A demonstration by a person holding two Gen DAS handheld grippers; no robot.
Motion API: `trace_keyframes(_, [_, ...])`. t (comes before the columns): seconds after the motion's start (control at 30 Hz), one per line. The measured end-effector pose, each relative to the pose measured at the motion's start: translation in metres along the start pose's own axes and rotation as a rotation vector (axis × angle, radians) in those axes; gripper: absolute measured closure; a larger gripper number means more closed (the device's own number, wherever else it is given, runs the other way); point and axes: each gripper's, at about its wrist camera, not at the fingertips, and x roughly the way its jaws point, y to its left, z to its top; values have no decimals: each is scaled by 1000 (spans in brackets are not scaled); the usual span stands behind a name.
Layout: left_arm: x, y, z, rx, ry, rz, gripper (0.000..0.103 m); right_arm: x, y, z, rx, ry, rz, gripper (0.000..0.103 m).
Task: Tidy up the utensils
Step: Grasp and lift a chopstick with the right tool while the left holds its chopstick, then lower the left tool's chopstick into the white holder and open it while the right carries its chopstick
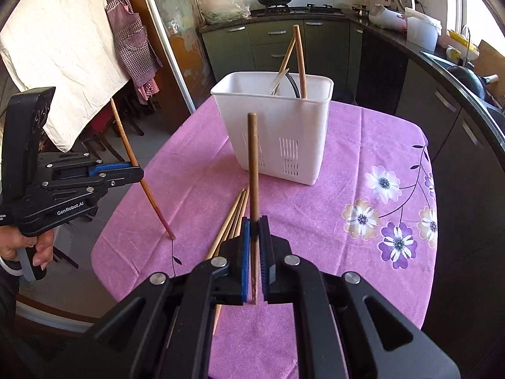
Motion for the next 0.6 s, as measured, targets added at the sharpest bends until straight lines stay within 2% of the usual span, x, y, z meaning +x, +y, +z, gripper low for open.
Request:
trace_keyframes(0.33, [-10,-5,2,19,-16,5,96,-11,-5,-7,3,-23,9,96])
trace_keyframes(0.6, [-23,-8,19,23,-39,-22,96,-29,-14,10,28,-71,23,96])
